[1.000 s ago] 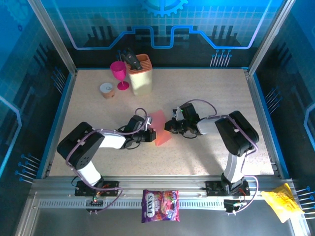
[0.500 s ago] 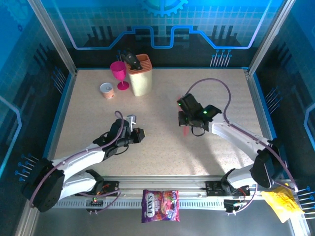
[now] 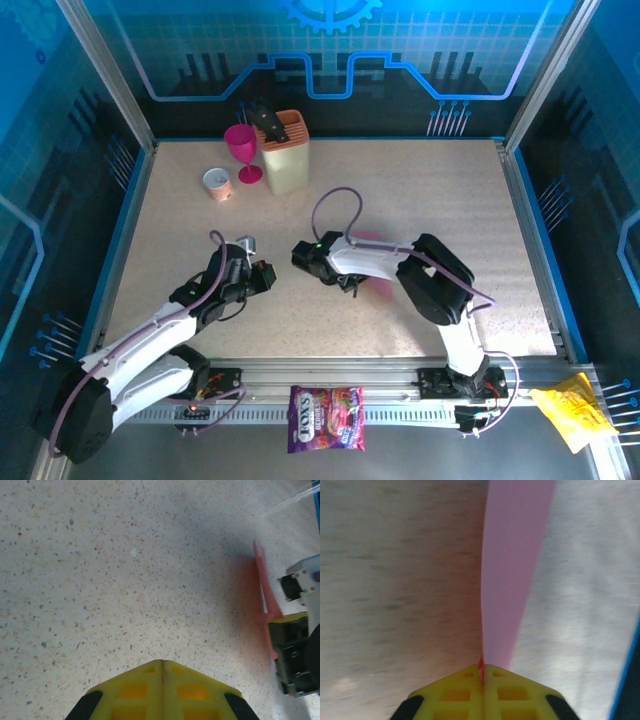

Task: Fold a paper plane with a square sheet of paper (pick it up from the middle)
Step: Turn over the paper at the center of the table, then third fold the triangle at the center of the table.

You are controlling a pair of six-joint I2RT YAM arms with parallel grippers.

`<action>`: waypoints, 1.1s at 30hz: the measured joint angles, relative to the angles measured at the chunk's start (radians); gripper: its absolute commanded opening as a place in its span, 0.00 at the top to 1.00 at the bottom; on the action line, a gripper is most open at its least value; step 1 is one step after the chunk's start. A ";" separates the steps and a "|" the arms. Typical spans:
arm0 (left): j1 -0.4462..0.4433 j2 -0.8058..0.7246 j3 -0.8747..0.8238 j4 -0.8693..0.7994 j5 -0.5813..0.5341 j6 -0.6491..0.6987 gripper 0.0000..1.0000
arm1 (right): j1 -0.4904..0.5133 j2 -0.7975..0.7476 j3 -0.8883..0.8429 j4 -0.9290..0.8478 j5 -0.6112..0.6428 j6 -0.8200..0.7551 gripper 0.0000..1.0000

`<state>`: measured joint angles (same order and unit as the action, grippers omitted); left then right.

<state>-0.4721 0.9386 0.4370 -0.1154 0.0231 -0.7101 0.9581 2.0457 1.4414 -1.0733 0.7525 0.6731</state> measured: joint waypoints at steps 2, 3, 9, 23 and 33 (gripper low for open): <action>0.001 0.002 0.007 -0.024 0.002 -0.003 1.00 | 0.030 0.010 0.051 0.019 -0.084 0.014 0.50; 0.003 0.003 0.014 -0.037 0.008 -0.003 1.00 | 0.039 0.005 0.068 0.032 -0.120 0.021 0.48; 0.012 0.036 0.084 -0.090 0.080 -0.006 1.00 | -0.008 -0.180 -0.019 0.190 -0.364 0.088 0.49; 0.012 0.217 0.238 -0.115 0.252 0.030 0.96 | -0.389 -0.576 -0.607 0.579 -0.751 0.102 0.97; -0.027 0.321 0.288 -0.062 0.270 0.028 0.84 | -0.610 -0.628 -0.686 0.714 -0.990 -0.016 1.00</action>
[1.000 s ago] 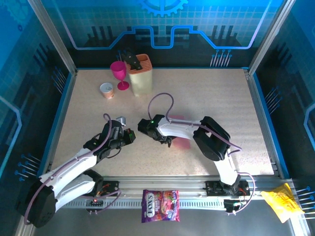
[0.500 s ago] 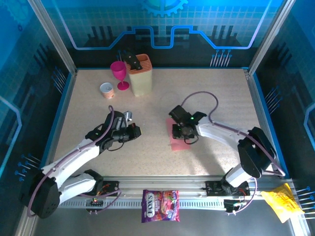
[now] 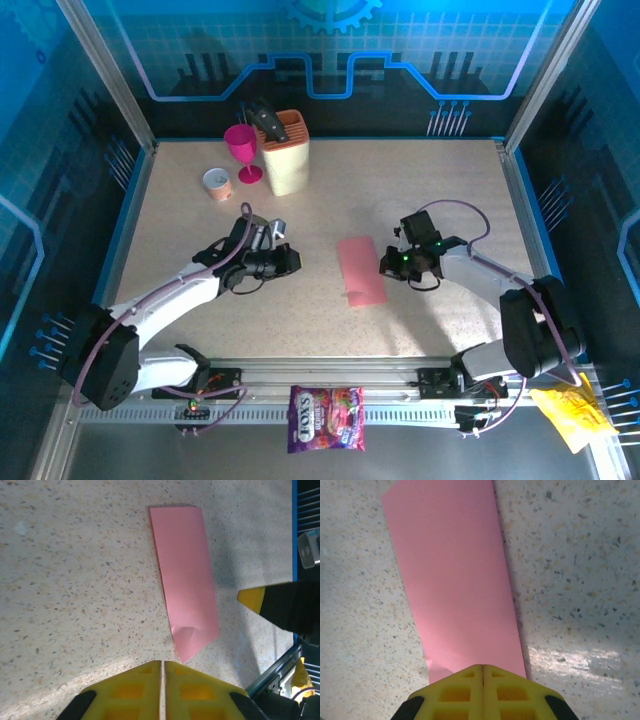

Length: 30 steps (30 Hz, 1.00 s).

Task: Fold a paper plane with a square sheet of paper (pick it up from the middle)
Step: Third fold the triangle at the center of the table.

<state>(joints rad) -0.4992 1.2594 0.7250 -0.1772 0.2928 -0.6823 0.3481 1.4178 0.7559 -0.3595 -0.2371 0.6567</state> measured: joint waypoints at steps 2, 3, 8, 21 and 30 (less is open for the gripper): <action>-0.029 0.019 0.006 0.011 -0.005 -0.010 0.83 | -0.021 0.006 -0.006 0.024 -0.039 -0.017 1.00; -0.045 0.034 0.013 0.018 -0.008 -0.017 0.82 | -0.030 0.011 -0.011 0.040 -0.058 -0.024 1.00; -0.095 0.115 0.067 0.029 -0.017 -0.027 0.82 | -0.047 0.064 -0.045 0.120 -0.127 -0.037 1.00; -0.108 0.264 0.132 0.055 -0.034 -0.045 0.76 | -0.009 0.233 -0.078 0.317 -0.209 0.020 1.00; -0.108 0.340 0.133 0.079 -0.034 -0.064 0.64 | 0.018 0.241 -0.095 0.383 -0.202 0.074 1.00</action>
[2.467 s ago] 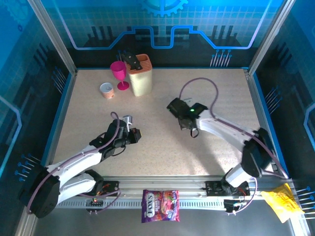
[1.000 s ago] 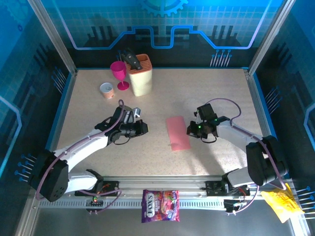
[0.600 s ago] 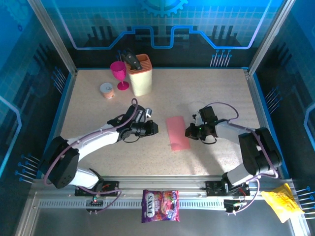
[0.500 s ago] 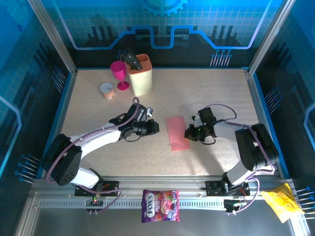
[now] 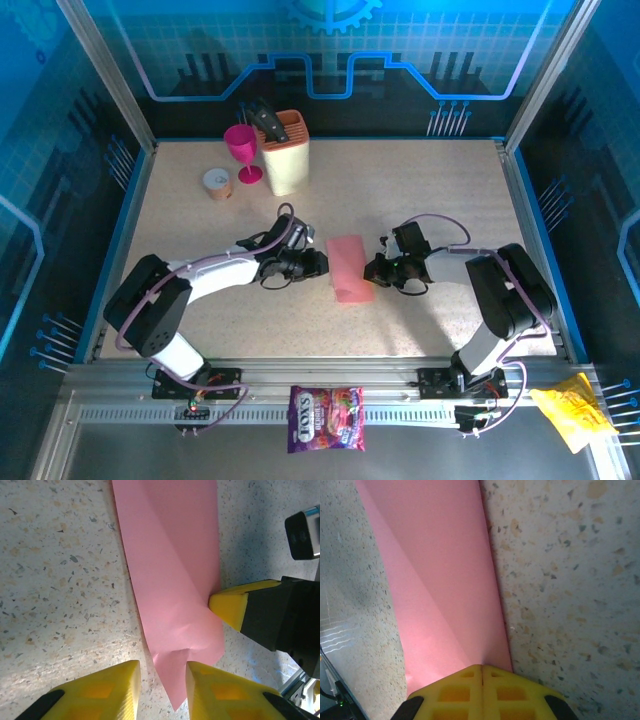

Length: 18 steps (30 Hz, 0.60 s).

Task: Fold a paper plane with a square sheet of paper (pick it up from the middle)
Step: Third fold the triangle at the center of the table.

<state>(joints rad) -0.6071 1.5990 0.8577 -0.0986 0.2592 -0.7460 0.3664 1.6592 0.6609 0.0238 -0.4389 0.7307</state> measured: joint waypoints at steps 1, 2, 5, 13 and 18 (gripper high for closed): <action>-0.001 0.007 0.000 0.006 0.000 -0.008 0.63 | 0.000 0.002 0.000 0.004 -0.001 0.003 1.00; -0.002 0.016 0.000 0.012 0.000 -0.015 0.61 | 0.000 0.004 0.000 0.008 -0.004 0.003 1.00; -0.012 0.035 0.000 0.034 0.001 -0.029 0.57 | 0.000 0.013 0.000 0.023 -0.013 0.008 1.00; -0.050 0.095 0.000 0.086 0.000 -0.066 0.56 | 0.000 0.032 0.000 0.059 -0.034 0.014 1.00; -0.075 0.103 -0.008 0.110 -0.011 -0.100 0.52 | 0.000 0.040 -0.001 0.074 -0.045 0.014 1.00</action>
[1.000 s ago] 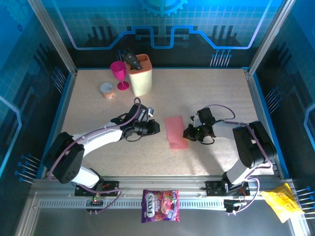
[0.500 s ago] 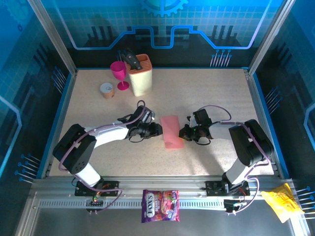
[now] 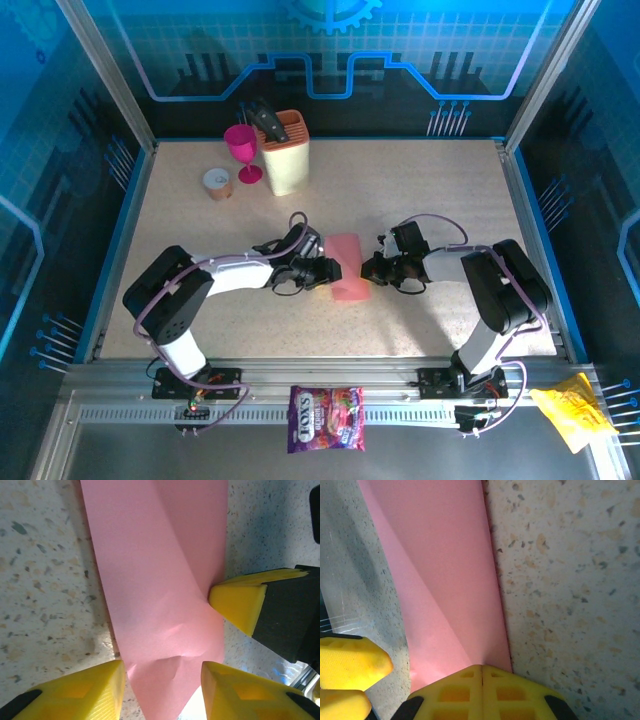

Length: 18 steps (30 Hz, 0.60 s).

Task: Fold a paper plane with a square sheet of paper (pick it up from the middle)
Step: Third fold the triangle at the center of the table.

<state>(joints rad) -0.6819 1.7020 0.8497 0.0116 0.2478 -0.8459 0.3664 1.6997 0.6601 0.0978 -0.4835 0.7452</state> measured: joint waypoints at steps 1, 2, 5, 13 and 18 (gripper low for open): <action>-0.006 0.000 -0.005 0.005 -0.008 -0.011 0.52 | 0.000 0.000 0.000 0.000 0.000 0.000 1.00; -0.013 -0.001 -0.014 0.011 -0.019 -0.021 0.51 | 0.000 0.001 0.000 0.001 -0.001 0.000 1.00; -0.034 -0.015 -0.046 0.016 -0.047 -0.056 0.50 | -0.001 0.002 0.000 0.002 -0.004 0.000 1.00; -0.077 -0.067 -0.085 0.014 -0.095 -0.128 0.47 | -0.002 0.007 0.001 0.002 -0.008 0.000 1.00; -0.080 -0.067 -0.085 0.025 -0.095 -0.145 0.47 | -0.007 0.013 0.001 0.005 -0.020 0.000 1.00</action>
<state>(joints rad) -0.7616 1.6352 0.7647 0.0368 0.1524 -0.9905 0.3592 1.7123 0.6613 0.1024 -0.5037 0.7448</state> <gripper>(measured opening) 0.532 0.047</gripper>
